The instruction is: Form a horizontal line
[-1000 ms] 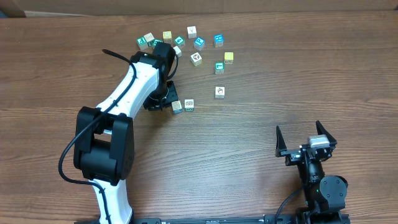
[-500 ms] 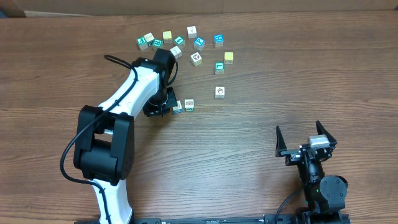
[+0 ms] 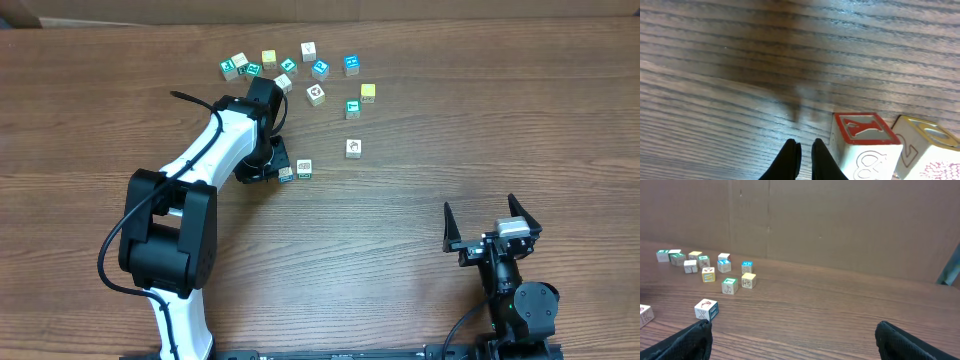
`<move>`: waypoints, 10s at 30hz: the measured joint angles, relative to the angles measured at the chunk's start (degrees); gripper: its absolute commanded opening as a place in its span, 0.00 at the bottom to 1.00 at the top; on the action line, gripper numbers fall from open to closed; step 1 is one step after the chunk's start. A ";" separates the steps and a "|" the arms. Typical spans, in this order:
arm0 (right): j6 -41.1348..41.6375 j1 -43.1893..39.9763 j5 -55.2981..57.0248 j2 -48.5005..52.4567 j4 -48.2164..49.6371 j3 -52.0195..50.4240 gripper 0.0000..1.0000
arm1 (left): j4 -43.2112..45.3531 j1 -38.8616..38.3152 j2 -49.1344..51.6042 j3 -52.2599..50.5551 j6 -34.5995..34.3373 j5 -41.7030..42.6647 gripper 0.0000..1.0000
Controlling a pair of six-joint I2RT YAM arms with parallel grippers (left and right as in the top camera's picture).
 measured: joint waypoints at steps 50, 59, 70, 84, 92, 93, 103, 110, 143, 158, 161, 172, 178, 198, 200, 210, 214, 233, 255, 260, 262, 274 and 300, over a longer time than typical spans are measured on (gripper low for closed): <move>0.00 0.02 0.02 0.00 0.00 0.00 1.00 | 1.64 -0.50 0.00 -0.02 0.02 2.14 0.05; 0.00 0.00 0.02 0.00 0.02 0.00 1.00 | 3.28 -0.50 0.00 -1.53 -0.63 2.80 0.04; 0.00 0.02 0.02 0.00 0.00 0.00 1.00 | 5.01 -0.50 0.00 -1.77 -1.31 3.30 0.04; 0.00 0.00 0.02 0.00 0.02 0.00 1.00 | 6.99 -0.50 0.00 -1.79 -1.31 3.45 0.05; 0.00 0.00 0.00 0.00 0.00 0.00 1.00 | 7.56 -0.50 0.00 -1.79 -1.31 3.45 0.04; -0.02 0.02 0.00 0.00 0.04 0.00 1.00 | 7.58 -0.50 0.00 -1.79 -1.31 3.45 0.05; 0.00 0.02 0.02 0.00 0.00 0.00 1.00 | 7.89 -0.50 0.00 -1.79 -1.25 3.45 0.04; -0.02 0.00 0.02 0.00 0.02 0.00 1.00 | 1.62 1.75 0.00 0.07 -0.81 3.48 0.04; 0.00 0.00 0.00 0.00 -0.02 0.00 1.00 | -9.31 25.03 0.00 16.90 3.28 0.59 1.00; 0.02 0.00 0.00 0.00 0.02 0.00 1.00 | -9.31 25.03 0.00 16.90 3.28 0.59 1.00; -0.02 0.00 0.00 0.00 -0.02 0.00 1.00 | -9.31 25.03 0.00 16.90 3.28 0.59 1.00; 0.00 0.02 0.00 0.00 0.00 0.00 1.00 | -9.31 25.03 0.00 16.90 3.28 0.59 1.00; 0.00 0.02 0.02 0.00 0.00 0.00 1.00 | -9.31 25.03 0.00 16.90 3.28 0.59 1.00; -1.01 0.00 -1.84 0.00 2.99 0.00 1.00 | -9.31 25.03 0.00 16.90 3.28 0.61 1.00; -1.05 0.00 -2.78 0.00 3.72 0.00 1.00 | -9.31 25.03 0.00 16.90 3.28 0.59 1.00; 7.39 0.02 -7.50 0.00 5.09 0.00 1.00 | -9.31 25.03 0.00 16.90 3.28 0.59 1.00; 11.04 0.00 -8.74 0.00 4.57 0.26 1.00 | -9.31 25.03 0.00 16.90 3.28 0.59 1.00; 13.75 0.00 -10.45 8.61 -16.83 30.88 1.00 | -9.31 25.03 0.00 16.90 3.28 0.59 1.00; 12.66 0.02 -12.92 63.12 -58.93 75.91 1.00 | -9.31 25.03 0.00 16.90 3.28 0.61 1.00; 12.66 0.00 -14.99 70.07 -60.41 76.17 1.00 | -9.31 25.03 0.00 16.90 3.28 0.61 1.00; 12.66 0.00 -15.65 72.02 -60.67 76.17 1.00 | -9.31 25.03 0.00 16.90 3.28 0.61 1.00; 12.74 0.00 -16.76 77.59 -61.44 76.17 1.00 | -9.31 25.03 0.00 16.90 3.28 0.61 1.00; 19.54 0.00 -15.76 84.59 -60.17 76.19 0.04 | -9.31 25.03 0.00 16.90 3.28 0.61 1.00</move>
